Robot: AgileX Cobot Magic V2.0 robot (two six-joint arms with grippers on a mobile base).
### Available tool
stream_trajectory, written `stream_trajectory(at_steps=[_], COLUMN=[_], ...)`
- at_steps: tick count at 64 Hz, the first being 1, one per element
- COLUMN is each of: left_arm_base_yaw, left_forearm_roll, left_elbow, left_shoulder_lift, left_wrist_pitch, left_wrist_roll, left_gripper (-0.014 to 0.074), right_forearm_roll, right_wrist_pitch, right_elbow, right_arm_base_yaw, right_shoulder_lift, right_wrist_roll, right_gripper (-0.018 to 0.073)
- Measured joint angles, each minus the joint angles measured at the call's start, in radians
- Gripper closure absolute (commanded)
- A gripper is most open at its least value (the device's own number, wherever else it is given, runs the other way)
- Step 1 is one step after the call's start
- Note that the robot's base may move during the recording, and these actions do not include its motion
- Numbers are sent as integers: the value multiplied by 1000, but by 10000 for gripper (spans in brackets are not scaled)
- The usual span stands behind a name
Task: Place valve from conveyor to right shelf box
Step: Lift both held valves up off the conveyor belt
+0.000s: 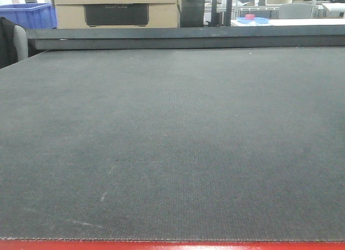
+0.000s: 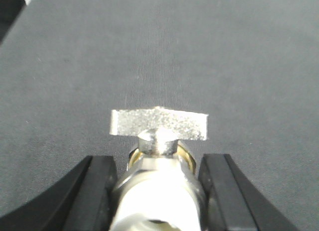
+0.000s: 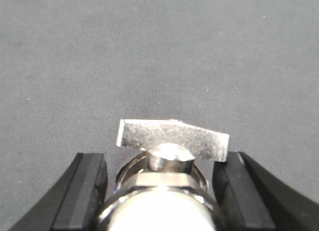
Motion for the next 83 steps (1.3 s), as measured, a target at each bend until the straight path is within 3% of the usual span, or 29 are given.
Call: stream_trajectory(at_steps=[23, 83], left_arm_base_yaw=[0, 0], left_forearm_roll=[-1, -2], left_elbow=[53, 55], left_shoulder_lift=[-167, -169], left_wrist_pitch=[-30, -30], left_wrist_roll=[0, 0], left_gripper=[708, 708], right_forearm_roll=[0, 0], right_wrist_pitch=[-23, -30], right_elbow=[8, 8], right_arm_base_yaw=[0, 0], right_shoulder_lift=[-28, -28], right_wrist_roll=[-2, -4], right_gripper=[721, 721])
